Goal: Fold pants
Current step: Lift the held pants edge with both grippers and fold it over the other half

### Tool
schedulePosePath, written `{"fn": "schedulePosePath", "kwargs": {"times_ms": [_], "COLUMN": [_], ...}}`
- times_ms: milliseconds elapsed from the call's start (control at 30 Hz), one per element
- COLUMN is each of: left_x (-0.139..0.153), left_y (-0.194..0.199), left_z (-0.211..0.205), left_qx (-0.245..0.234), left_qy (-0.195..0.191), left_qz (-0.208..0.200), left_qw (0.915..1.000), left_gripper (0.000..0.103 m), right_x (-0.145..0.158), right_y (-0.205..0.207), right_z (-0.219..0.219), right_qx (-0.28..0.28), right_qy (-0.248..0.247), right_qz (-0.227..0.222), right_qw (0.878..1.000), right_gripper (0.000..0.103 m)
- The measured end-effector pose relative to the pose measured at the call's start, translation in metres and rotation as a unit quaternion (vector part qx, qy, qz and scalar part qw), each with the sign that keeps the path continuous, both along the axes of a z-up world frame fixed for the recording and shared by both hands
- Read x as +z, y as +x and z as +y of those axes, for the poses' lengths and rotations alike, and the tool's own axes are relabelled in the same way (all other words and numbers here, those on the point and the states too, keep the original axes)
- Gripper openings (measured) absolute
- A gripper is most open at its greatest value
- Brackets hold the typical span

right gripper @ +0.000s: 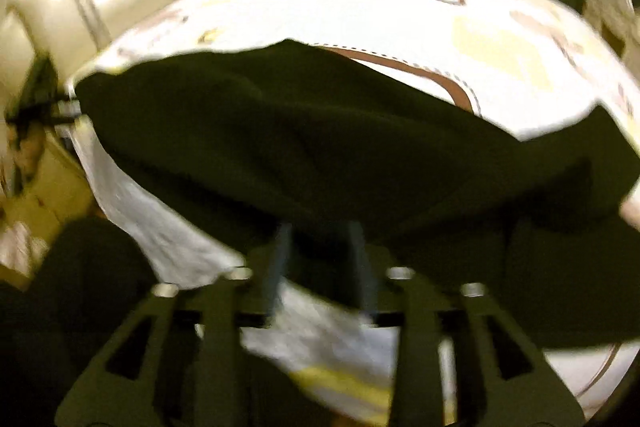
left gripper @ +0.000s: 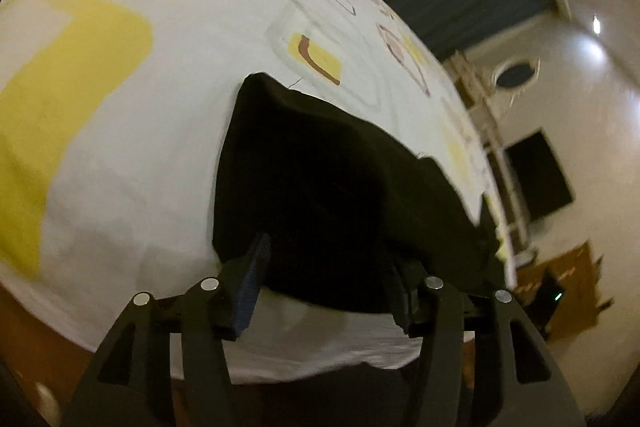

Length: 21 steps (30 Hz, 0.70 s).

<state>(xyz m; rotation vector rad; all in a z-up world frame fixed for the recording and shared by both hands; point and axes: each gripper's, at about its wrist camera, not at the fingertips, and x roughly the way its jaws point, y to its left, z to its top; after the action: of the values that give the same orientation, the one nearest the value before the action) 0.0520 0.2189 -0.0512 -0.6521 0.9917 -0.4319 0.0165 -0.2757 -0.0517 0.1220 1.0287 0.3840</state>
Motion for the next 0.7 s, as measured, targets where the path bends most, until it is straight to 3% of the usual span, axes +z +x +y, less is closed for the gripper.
{"fn": "schedulePosePath", "kwargs": {"times_ms": [33, 167, 333, 500, 600, 633, 667, 700], "left_x": [0.002, 0.004, 0.002, -0.005, -0.008, -0.01, -0.012, -0.013], "left_y": [-0.006, -0.012, -0.01, -0.007, 0.003, 0.004, 0.007, 0.009], "left_z": [0.001, -0.007, -0.018, -0.02, -0.023, -0.024, -0.026, -0.026], "left_qx": [0.01, 0.026, 0.044, 0.058, 0.073, 0.074, 0.078, 0.081], "left_qy": [-0.022, -0.05, -0.038, -0.026, -0.011, -0.002, 0.014, 0.026], "left_qz": [-0.003, -0.008, -0.004, 0.008, 0.016, 0.019, 0.027, 0.034], "left_qw": [0.9997, 0.9984, 0.9983, 0.998, 0.9971, 0.9971, 0.9965, 0.9958], "left_gripper": [0.056, 0.069, 0.07, 0.071, 0.071, 0.064, 0.047, 0.04], "right_x": [0.001, -0.001, -0.009, -0.014, -0.02, -0.022, -0.024, -0.026], "right_y": [-0.004, -0.008, -0.008, -0.008, -0.009, -0.009, -0.009, -0.008], "right_z": [-0.005, -0.027, -0.042, -0.044, -0.049, -0.052, -0.056, -0.06], "right_qx": [-0.009, -0.057, -0.111, -0.122, -0.146, -0.155, -0.169, -0.178], "right_qy": [0.018, 0.108, 0.171, 0.188, 0.211, 0.222, 0.235, 0.239], "right_qz": [0.003, 0.031, 0.059, 0.064, 0.075, 0.078, 0.084, 0.088], "right_qw": [1.0, 0.992, 0.977, 0.972, 0.964, 0.959, 0.953, 0.95], "right_gripper": [0.054, 0.054, 0.054, 0.054, 0.058, 0.06, 0.06, 0.06]}}
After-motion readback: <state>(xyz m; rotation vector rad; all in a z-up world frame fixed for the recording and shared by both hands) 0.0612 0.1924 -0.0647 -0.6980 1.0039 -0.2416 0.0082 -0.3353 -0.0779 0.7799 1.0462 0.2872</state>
